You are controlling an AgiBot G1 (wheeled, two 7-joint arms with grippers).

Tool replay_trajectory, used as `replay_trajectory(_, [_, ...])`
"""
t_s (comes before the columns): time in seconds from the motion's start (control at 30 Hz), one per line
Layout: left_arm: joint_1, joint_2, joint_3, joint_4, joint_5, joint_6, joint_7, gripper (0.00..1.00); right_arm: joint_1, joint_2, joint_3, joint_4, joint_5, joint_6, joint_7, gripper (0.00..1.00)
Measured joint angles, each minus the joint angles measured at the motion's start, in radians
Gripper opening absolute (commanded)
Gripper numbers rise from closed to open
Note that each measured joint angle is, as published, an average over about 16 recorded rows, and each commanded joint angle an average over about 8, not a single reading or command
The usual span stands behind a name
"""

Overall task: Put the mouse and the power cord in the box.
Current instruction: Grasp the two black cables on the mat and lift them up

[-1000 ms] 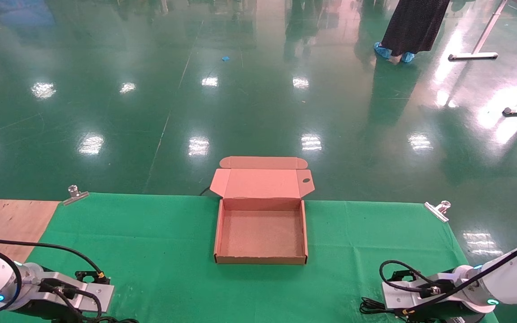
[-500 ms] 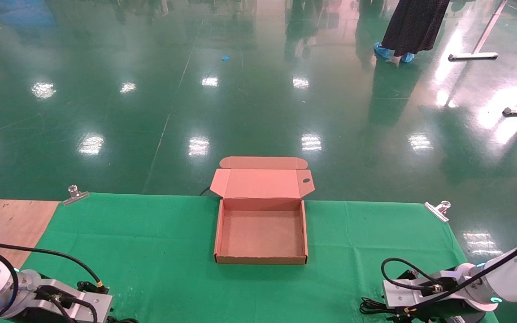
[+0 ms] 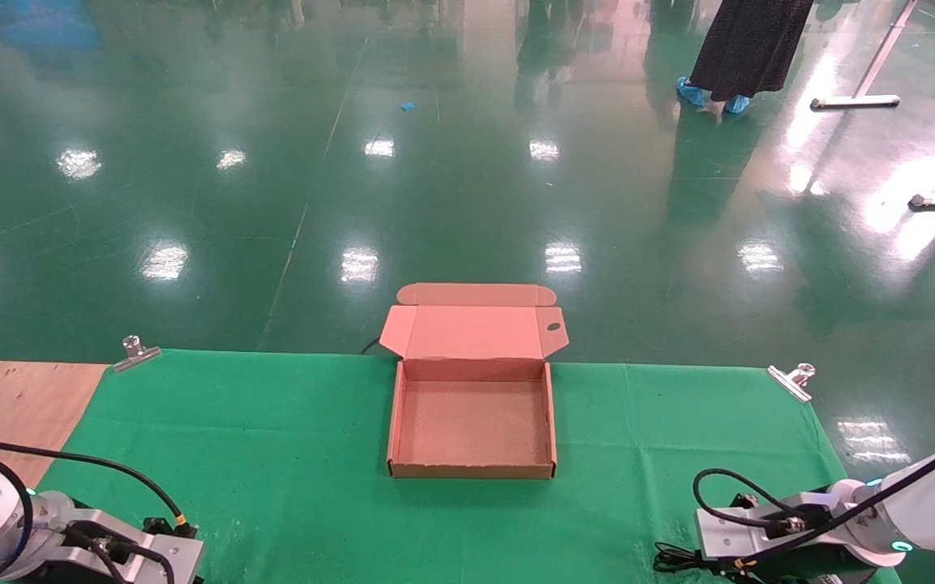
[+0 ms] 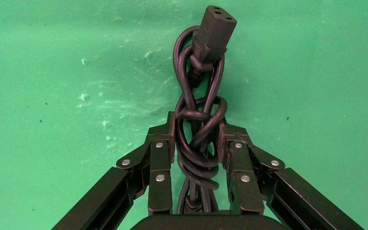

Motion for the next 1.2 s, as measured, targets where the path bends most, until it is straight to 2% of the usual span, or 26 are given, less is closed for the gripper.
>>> replay_trajectory(0.33, [-0.034,-0.007,0.001,-0.005,0.002,0.041,0.002,0.0,0.037,0.017,0.009,0.011,0.012,-0.05,-0.012,0.0])
replay_trajectory(0.63, [-0.136,-0.001,-0.002,-0.026,-0.003,0.108,0.002,0.0,0.162,0.031,0.018,0.038,0.027,-0.207,-0.03,0.0])
replay_trajectory(0.87, [-0.254,0.036,-0.012,-0.05,-0.017,0.153,-0.013,0.0,0.289,0.019,0.025,0.059,0.038,-0.318,-0.027,0.0])
replay_trajectory(1.03, [-0.341,0.08,-0.023,-0.065,-0.033,0.172,-0.029,0.0,0.374,-0.001,0.033,0.068,0.048,-0.347,-0.012,0.0])
replay_trajectory(1.2, [-0.416,0.134,-0.037,-0.075,-0.051,0.167,-0.043,0.0,0.446,-0.033,0.042,0.07,0.059,-0.335,0.01,0.0])
